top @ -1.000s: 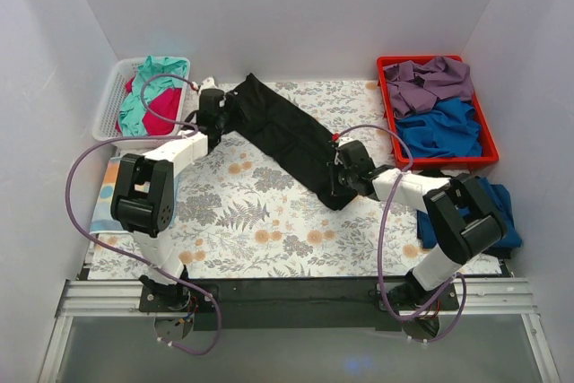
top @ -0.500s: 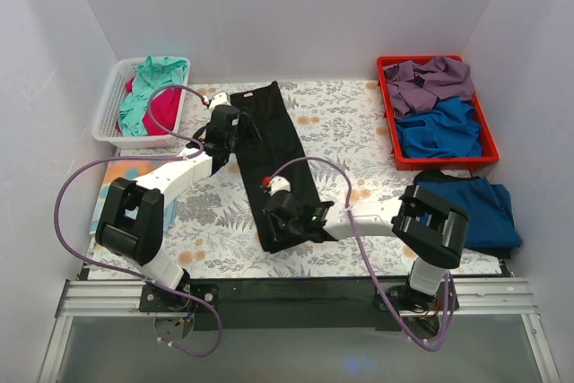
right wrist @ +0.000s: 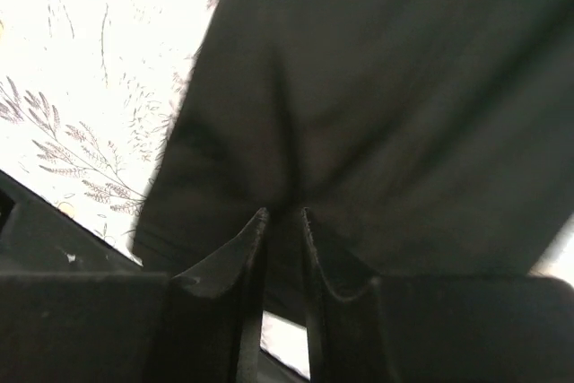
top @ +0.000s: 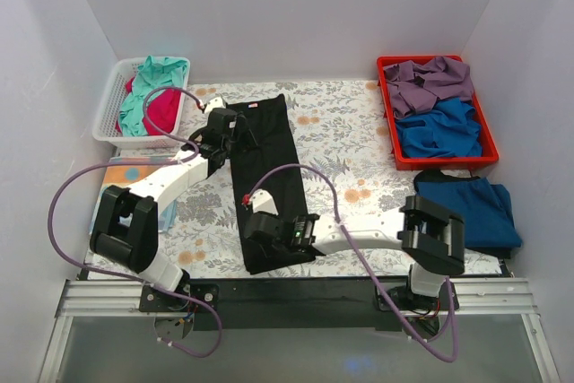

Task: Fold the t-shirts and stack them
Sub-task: Rotate the tshirt 90 degrees, then grab the bottom of the folded rectangular tshirt with both arms, then fold the folded rectangular tshirt in 1/3 of the way

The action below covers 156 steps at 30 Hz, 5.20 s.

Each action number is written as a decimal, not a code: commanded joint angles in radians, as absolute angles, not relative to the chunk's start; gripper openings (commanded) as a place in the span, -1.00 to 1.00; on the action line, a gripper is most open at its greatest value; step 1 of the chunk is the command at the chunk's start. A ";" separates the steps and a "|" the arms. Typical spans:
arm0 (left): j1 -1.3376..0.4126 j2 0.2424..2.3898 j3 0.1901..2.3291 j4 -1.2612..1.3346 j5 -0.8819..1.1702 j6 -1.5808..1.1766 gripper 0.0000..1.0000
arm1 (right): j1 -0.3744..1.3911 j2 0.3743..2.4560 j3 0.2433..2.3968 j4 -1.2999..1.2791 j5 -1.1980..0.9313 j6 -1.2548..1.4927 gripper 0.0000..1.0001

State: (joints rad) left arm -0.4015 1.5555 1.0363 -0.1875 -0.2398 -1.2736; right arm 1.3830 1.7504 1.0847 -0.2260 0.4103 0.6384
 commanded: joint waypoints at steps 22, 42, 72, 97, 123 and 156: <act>-0.679 0.858 0.581 -0.583 -0.247 -1.646 0.24 | 1.321 1.101 0.652 -0.405 0.723 0.756 0.22; -1.221 0.962 0.465 -0.881 -0.422 -2.388 0.12 | 1.213 1.206 0.543 -0.143 0.325 0.736 0.14; -1.259 0.927 0.357 -0.679 -0.313 -2.401 -0.66 | 1.238 1.207 0.436 -0.061 0.250 0.819 -0.32; -1.270 0.778 0.365 -0.785 -0.379 -2.453 -1.00 | 1.275 1.164 0.446 -0.058 0.238 0.821 -0.97; -1.273 0.945 0.675 -0.894 -0.966 -2.563 -1.00 | 1.154 1.213 0.781 -0.098 0.503 0.502 -0.97; -0.532 1.646 0.969 -0.124 -0.684 -1.602 -1.00 | 0.700 1.914 1.328 0.133 0.103 0.133 -0.97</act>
State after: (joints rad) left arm -0.5678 1.6123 0.9150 -0.1688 -0.7082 -1.6444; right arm 0.7338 1.8793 1.2629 0.0864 0.1524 0.1658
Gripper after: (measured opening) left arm 0.017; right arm 0.020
